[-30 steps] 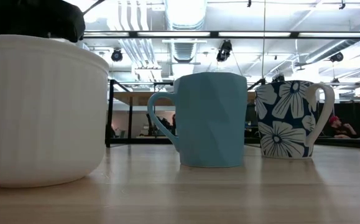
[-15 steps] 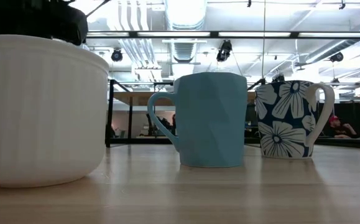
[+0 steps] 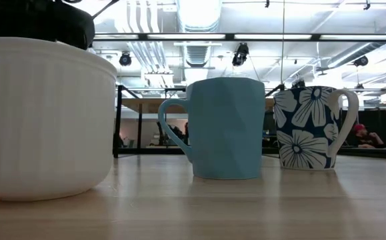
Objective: Stack small to large cups/mugs on shelf
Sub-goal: Put the orange mug on the shelf
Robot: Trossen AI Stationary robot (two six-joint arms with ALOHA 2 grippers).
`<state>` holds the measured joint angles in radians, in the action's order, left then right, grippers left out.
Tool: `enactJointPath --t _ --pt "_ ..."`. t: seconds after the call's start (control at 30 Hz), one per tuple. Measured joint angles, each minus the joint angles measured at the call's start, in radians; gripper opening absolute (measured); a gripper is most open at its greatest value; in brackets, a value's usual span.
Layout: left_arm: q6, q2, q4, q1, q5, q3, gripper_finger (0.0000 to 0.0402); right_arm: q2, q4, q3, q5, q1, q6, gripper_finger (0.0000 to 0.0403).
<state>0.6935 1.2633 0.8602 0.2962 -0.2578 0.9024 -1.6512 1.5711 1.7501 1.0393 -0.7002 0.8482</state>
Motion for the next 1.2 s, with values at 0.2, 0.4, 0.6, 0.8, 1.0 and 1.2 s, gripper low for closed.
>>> enactJointPath --t 0.2,0.4,0.6,0.8,1.0,1.2 --pt "-0.010 -0.001 0.055 0.000 -0.005 0.024 0.0134 0.000 0.000 0.000 0.000 0.000 0.000 0.0009" --pt "-0.017 -0.001 0.089 0.000 -0.004 0.042 0.0134 0.000 0.000 -0.015 0.000 -0.002 -0.003 0.0009" --pt "-0.019 -0.002 0.117 -0.002 -0.004 0.071 0.0134 0.007 0.000 -0.091 0.004 -0.017 0.034 0.0009" --pt "-0.019 0.004 0.121 -0.005 0.014 0.069 0.0134 0.059 0.000 -0.175 0.010 -0.029 0.131 0.0009" --pt "-0.030 0.004 0.130 -0.039 0.070 0.057 0.0134 0.078 0.000 -0.195 0.023 -0.028 0.147 0.0009" --pt "-0.063 0.017 0.127 -0.070 0.084 0.055 0.0134 0.082 0.000 -0.194 0.035 -0.028 0.146 0.0009"
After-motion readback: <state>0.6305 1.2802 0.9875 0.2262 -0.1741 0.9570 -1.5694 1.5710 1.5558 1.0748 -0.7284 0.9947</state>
